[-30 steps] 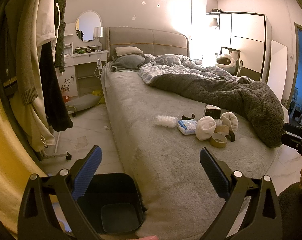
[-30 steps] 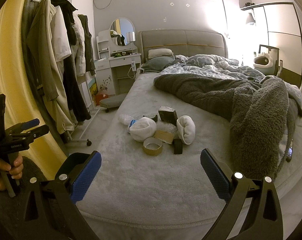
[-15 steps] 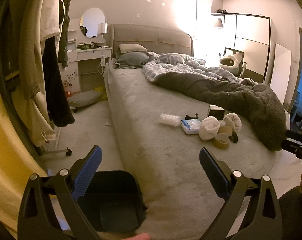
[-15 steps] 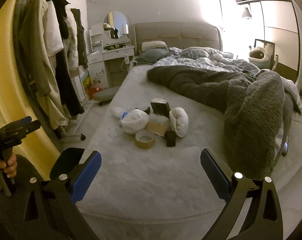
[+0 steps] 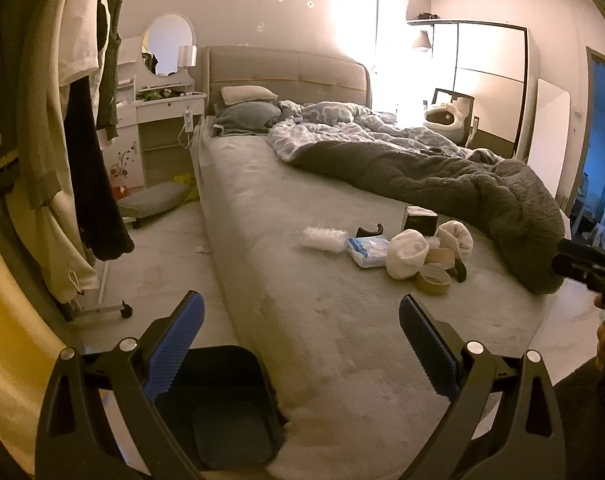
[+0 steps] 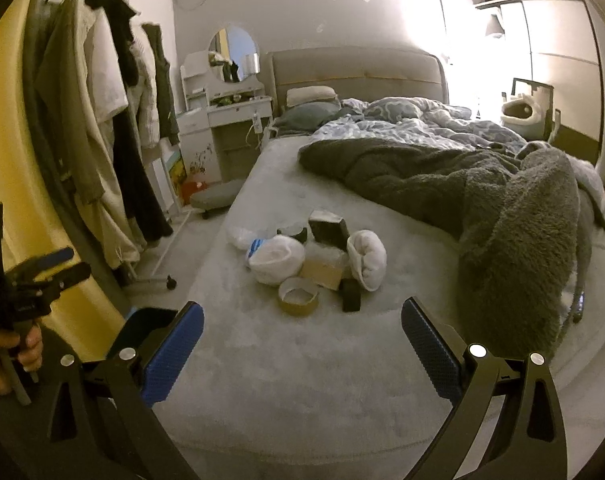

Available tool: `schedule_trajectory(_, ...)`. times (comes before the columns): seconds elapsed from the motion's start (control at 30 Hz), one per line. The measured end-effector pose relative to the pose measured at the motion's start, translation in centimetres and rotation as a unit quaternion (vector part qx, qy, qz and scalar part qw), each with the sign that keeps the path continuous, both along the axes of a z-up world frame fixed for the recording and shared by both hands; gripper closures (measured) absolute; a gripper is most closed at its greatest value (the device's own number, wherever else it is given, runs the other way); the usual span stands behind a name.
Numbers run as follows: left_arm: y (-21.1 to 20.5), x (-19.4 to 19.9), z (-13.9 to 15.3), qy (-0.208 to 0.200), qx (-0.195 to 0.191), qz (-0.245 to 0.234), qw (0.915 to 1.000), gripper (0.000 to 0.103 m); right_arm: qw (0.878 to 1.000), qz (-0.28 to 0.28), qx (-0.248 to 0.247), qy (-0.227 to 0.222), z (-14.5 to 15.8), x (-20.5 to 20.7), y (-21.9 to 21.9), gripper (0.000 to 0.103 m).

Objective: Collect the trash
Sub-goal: 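Lower the right gripper onto a white tissue ball and close it while the left gripper approaches another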

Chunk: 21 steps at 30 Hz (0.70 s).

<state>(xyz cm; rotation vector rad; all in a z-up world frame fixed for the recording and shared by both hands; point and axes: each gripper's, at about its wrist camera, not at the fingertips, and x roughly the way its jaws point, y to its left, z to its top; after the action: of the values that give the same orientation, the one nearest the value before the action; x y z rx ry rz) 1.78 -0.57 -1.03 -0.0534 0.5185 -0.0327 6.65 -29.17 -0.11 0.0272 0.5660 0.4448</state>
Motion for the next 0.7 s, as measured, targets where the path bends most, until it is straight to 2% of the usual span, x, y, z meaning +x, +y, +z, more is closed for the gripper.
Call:
schedule_trajectory(0.03, 0.0, 0.1, 0.0, 0.000, 0.001, -0.001, 1.0000, 0.004, 1.000, -0.001, 0.002, 0.001, -0.1, 0.3, -0.2, 0.004)
schedule_trajectory(0.17, -0.1, 0.8, 0.4, -0.011, -0.002, -0.026, 0.9996, 0.004, 1.000, 0.000, -0.015, 0.006, -0.5, 1.6, -0.8, 0.017)
schedule_trajectory(0.3, 0.0, 2.0, 0.5, -0.010, -0.020, -0.062, 0.9978, 0.005, 0.999, -0.016, -0.009, 0.026, -1.2, 3.5, -1.8, 0.022)
schedule_trajectory(0.43, -0.4, 3.0, 0.1, -0.007, -0.012, -0.077, 0.9969, 0.006, 0.999, -0.025, -0.008, 0.042, -1.5, 5.1, -1.7, 0.028)
schedule_trajectory(0.47, -0.6, 3.4, 0.0, -0.003, -0.011, -0.078, 0.9969, 0.010, 0.999, -0.024, -0.010, 0.045, -1.6, 5.4, -1.5, 0.031)
schedule_trajectory(0.53, -0.9, 4.0, -0.2, 0.001, -0.006, -0.086, 0.9962, 0.016, 0.998, -0.021, -0.013, 0.053, -1.9, 6.2, -1.3, 0.032)
schedule_trajectory(0.7, -2.2, 6.0, -1.4, 0.008, -0.006, -0.111, 0.9937, 0.017, 0.998, -0.019, -0.017, 0.063, -2.7, 8.2, -1.3, 0.034)
